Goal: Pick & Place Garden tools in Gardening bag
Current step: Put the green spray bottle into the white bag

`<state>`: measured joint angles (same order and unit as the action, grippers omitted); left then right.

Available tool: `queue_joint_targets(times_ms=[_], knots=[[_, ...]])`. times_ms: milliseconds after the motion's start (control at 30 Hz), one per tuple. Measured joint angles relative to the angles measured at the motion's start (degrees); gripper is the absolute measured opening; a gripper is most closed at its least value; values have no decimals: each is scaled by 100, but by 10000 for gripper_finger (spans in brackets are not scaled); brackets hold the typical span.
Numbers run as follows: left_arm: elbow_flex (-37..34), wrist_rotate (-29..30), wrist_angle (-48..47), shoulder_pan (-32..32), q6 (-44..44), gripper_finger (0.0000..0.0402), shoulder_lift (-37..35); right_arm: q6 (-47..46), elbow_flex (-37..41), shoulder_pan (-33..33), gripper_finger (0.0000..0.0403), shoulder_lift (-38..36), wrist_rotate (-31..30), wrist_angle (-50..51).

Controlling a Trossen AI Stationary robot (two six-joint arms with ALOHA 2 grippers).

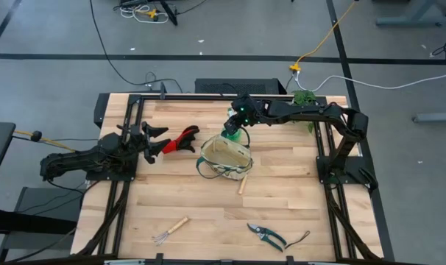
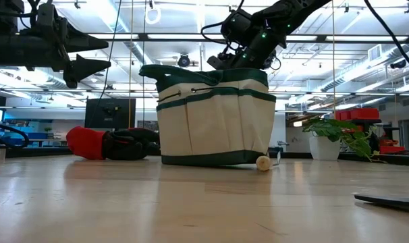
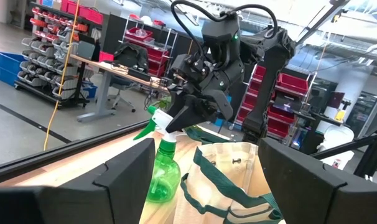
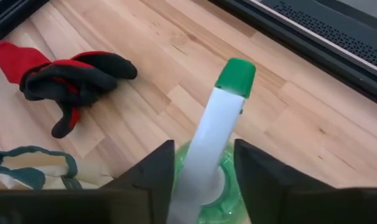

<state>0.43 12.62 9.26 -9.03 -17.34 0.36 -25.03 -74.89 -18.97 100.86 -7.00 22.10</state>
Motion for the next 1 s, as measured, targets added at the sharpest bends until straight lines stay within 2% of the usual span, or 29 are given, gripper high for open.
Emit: queue_joint_targets(times_ms=[333,800,1000], knots=[[-2,-2,0,-1,2,291,0,6,-4,-3,43,-12,22,4],[-2,-2,-2,1,1,291,0,27,-19,1,40,-167,230,222],[-1,-1,-4,-1,-1,291,0,196,-496,1,40,-201,-77,764]])
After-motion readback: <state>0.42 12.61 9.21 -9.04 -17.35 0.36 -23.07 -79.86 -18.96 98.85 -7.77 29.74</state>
